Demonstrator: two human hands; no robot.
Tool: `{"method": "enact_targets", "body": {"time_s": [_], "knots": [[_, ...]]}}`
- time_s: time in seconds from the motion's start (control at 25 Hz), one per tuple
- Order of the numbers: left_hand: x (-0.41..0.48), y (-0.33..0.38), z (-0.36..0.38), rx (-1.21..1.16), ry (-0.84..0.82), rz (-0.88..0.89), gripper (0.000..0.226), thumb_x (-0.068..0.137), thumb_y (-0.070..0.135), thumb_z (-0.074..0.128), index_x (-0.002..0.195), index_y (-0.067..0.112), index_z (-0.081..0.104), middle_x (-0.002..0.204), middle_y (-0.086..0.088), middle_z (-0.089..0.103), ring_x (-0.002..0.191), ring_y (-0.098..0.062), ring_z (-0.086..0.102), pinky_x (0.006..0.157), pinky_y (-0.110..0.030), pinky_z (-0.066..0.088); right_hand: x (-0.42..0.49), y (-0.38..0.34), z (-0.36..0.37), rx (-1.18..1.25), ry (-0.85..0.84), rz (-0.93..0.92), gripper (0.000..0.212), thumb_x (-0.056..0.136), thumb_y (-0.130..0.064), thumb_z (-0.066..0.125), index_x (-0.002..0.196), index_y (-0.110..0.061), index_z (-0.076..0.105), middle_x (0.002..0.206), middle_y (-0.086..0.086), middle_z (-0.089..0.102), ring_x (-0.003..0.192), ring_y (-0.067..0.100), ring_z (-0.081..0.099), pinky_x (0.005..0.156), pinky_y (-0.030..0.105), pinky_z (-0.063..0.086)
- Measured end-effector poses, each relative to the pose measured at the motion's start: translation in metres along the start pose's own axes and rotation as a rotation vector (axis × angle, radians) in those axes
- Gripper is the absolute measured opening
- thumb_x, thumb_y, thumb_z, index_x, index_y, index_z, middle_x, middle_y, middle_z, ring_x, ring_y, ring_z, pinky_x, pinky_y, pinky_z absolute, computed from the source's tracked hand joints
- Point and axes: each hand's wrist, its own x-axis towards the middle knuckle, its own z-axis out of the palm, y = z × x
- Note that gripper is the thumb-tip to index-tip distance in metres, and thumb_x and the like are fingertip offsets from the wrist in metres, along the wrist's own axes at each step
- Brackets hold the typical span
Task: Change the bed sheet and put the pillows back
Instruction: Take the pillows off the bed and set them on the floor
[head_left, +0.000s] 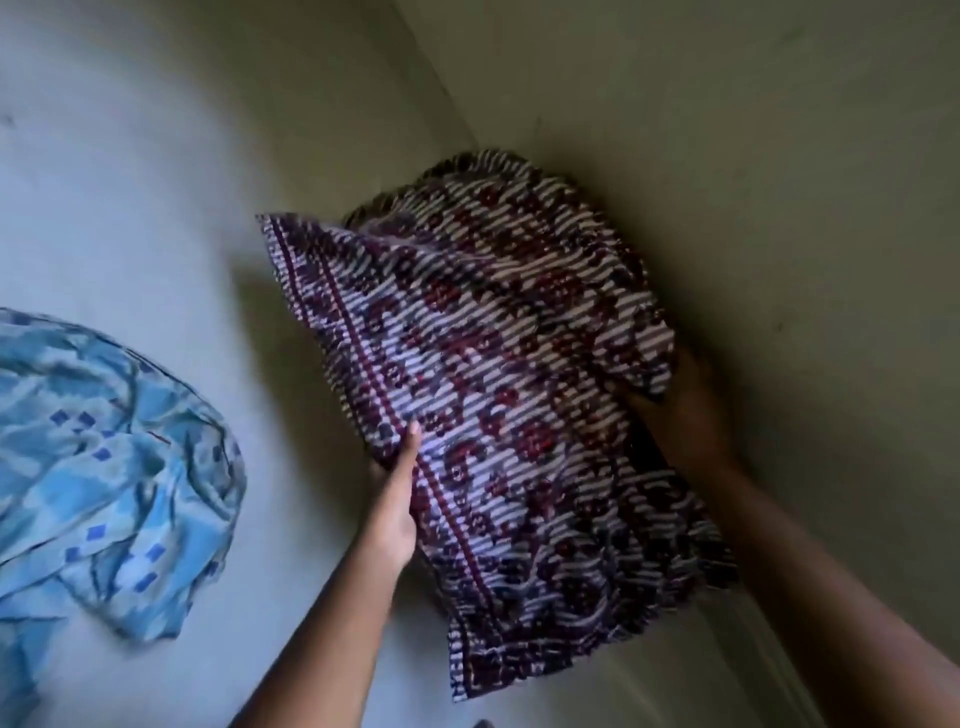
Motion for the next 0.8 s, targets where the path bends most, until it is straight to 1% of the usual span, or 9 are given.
{"method": "enact_targets", "body": {"time_s": [0.08, 0.16, 0.28, 0.32, 0.36, 0.44, 0.52, 0.64, 0.8], "knots": [[0.028, -0.014, -0.004, 0.164, -0.014, -0.046, 0.107, 0.042, 0.072, 0.078, 0.133, 0.026, 0.045, 0.131, -0.001, 0.056, 0.115, -0.021, 0.057, 0.1, -0.049, 0.044, 0.003, 0.015, 0.024, -0.222, -0.052, 0.052, 0.09, 0.077, -0.043, 0.069, 0.147, -0.011, 0.023, 0.149, 0.019, 0.03, 0.135, 0.035, 0.031, 0.112, 0.047, 0.026], [0.027, -0.037, -0.015, 0.241, 0.041, -0.031, 0.097, 0.056, 0.066, 0.075, 0.137, 0.028, 0.037, 0.136, 0.003, 0.051, 0.122, -0.02, 0.05, 0.104, -0.049, 0.039, -0.019, 0.012, 0.04, -0.243, 0.061, 0.03, 0.086, 0.082, -0.036, 0.066, 0.148, -0.012, 0.017, 0.152, 0.017, 0.022, 0.139, 0.032, 0.024, 0.115, 0.044, 0.021], [-0.004, -0.082, -0.038, 0.326, 0.021, -0.025, 0.099, 0.051, 0.067, 0.073, 0.136, 0.031, 0.037, 0.134, 0.006, 0.053, 0.121, -0.016, 0.05, 0.105, -0.042, 0.038, -0.088, 0.007, 0.061, -0.129, 0.239, -0.158, 0.061, 0.084, -0.024, 0.063, 0.14, -0.017, 0.039, 0.143, 0.011, 0.038, 0.133, 0.023, 0.032, 0.112, 0.037, 0.027], [-0.012, -0.098, -0.043, 0.324, -0.011, -0.056, 0.102, 0.049, 0.069, 0.074, 0.136, 0.032, 0.038, 0.133, 0.007, 0.053, 0.121, -0.015, 0.051, 0.105, -0.041, 0.038, -0.115, 0.014, 0.07, -0.047, 0.263, -0.123, 0.054, 0.082, -0.024, 0.066, 0.133, -0.017, 0.047, 0.135, 0.008, 0.045, 0.127, 0.02, 0.037, 0.107, 0.035, 0.032], [-0.02, -0.11, -0.044, 0.302, -0.034, -0.098, 0.104, 0.046, 0.071, 0.075, 0.136, 0.033, 0.038, 0.133, 0.007, 0.054, 0.121, -0.015, 0.052, 0.106, -0.043, 0.038, -0.142, 0.023, 0.082, 0.071, 0.307, 0.021, 0.052, 0.079, -0.028, 0.07, 0.126, -0.015, 0.052, 0.127, 0.006, 0.049, 0.121, 0.019, 0.042, 0.104, 0.035, 0.037], [-0.023, -0.13, -0.045, 0.301, -0.017, -0.157, 0.107, 0.04, 0.073, 0.077, 0.134, 0.037, 0.039, 0.132, 0.007, 0.056, 0.118, -0.017, 0.055, 0.102, -0.048, 0.042, -0.184, 0.042, 0.105, 0.424, 0.419, 0.564, 0.074, 0.067, -0.046, 0.078, 0.124, -0.01, 0.05, 0.123, 0.009, 0.051, 0.119, 0.026, 0.049, 0.101, 0.04, 0.042], [-0.018, -0.132, -0.046, 0.338, 0.01, -0.148, 0.11, 0.037, 0.076, 0.076, 0.134, 0.038, 0.039, 0.133, 0.005, 0.055, 0.118, -0.02, 0.056, 0.099, -0.051, 0.044, -0.199, 0.059, 0.13, 0.787, 0.32, 1.021, 0.092, 0.062, -0.05, 0.079, 0.136, -0.014, 0.039, 0.135, 0.011, 0.048, 0.123, 0.029, 0.049, 0.105, 0.043, 0.04], [-0.02, -0.125, -0.046, 0.435, 0.037, -0.161, 0.108, 0.045, 0.076, 0.072, 0.137, 0.031, 0.036, 0.14, 0.0, 0.049, 0.122, -0.025, 0.051, 0.099, -0.055, 0.043, -0.198, 0.086, 0.149, 1.004, 0.105, 1.042, 0.075, 0.068, -0.045, 0.076, 0.132, -0.018, 0.047, 0.133, 0.005, 0.055, 0.117, 0.023, 0.053, 0.104, 0.039, 0.041], [-0.037, -0.137, -0.037, 0.515, 0.079, -0.244, 0.085, 0.083, 0.049, 0.06, 0.148, 0.019, 0.014, 0.154, -0.006, 0.022, 0.134, -0.029, 0.034, 0.103, -0.055, 0.038, -0.212, 0.126, 0.142, 0.587, 0.192, 1.147, 0.03, 0.085, -0.031, 0.066, 0.102, -0.006, 0.068, 0.108, 0.015, 0.066, 0.093, 0.027, 0.058, 0.084, 0.029, 0.043]]}}
